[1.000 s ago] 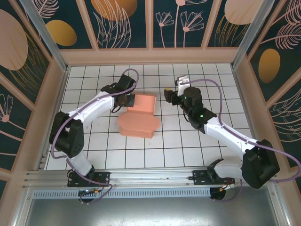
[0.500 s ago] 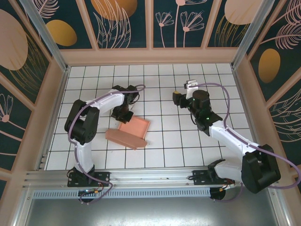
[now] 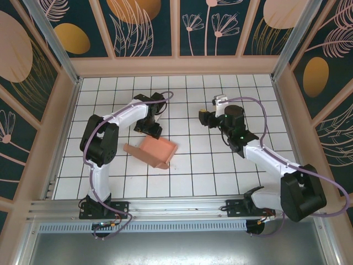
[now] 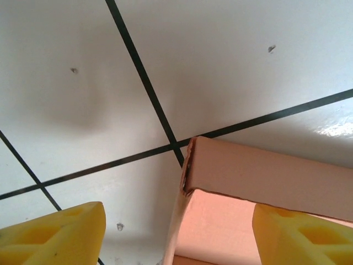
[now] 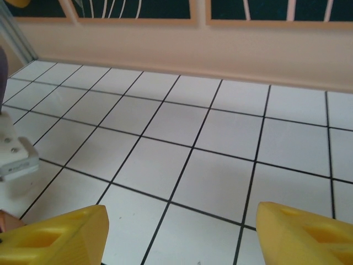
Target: Fold the paper box
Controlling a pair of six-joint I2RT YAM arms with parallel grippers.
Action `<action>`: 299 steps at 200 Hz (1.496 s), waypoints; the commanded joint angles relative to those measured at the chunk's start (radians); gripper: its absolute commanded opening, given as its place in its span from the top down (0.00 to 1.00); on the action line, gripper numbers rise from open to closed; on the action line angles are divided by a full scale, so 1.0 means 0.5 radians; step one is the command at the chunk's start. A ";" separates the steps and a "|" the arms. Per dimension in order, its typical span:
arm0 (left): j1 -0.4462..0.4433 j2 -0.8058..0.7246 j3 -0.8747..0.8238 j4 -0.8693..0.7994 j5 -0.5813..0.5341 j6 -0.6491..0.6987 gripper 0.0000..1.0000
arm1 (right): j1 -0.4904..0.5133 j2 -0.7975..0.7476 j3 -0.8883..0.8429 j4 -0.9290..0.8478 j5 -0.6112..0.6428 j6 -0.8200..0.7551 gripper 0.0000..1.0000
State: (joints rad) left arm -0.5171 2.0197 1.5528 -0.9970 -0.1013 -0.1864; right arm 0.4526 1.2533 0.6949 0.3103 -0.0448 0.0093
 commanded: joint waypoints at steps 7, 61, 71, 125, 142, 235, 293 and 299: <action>0.005 -0.241 0.026 0.179 -0.089 -0.071 0.17 | 0.045 0.084 0.092 0.000 -0.160 -0.060 0.29; 0.190 -0.728 -0.247 0.629 -0.200 -0.296 0.08 | 0.323 0.381 0.269 -0.074 -0.127 -0.105 0.29; 0.227 -0.804 -0.322 0.678 -0.241 -0.337 0.04 | 0.395 0.467 0.323 -0.085 -0.101 -0.089 0.28; 0.507 -1.218 -0.741 0.869 -0.262 -0.535 0.01 | 0.660 0.960 0.671 -0.228 0.033 -0.016 0.29; 0.550 -1.301 -0.812 0.879 -0.265 -0.539 0.02 | 0.703 1.090 0.764 -0.288 0.044 -0.021 0.29; 0.574 -1.428 -0.889 1.091 -0.174 -0.569 0.02 | 0.660 1.390 1.056 -0.677 0.310 0.171 0.28; 0.572 -1.440 -0.911 1.173 -0.067 -0.521 0.02 | 0.436 1.130 0.723 -0.621 0.344 0.376 0.29; 0.571 -1.456 -0.923 1.190 -0.070 -0.517 0.02 | 0.417 1.094 0.675 -0.601 0.332 0.375 0.29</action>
State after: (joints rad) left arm -0.2363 1.3258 1.1126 -0.4553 -0.1638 -0.4538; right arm 0.6952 1.8927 1.1107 0.0109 0.0895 0.1413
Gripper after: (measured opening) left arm 0.985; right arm 0.715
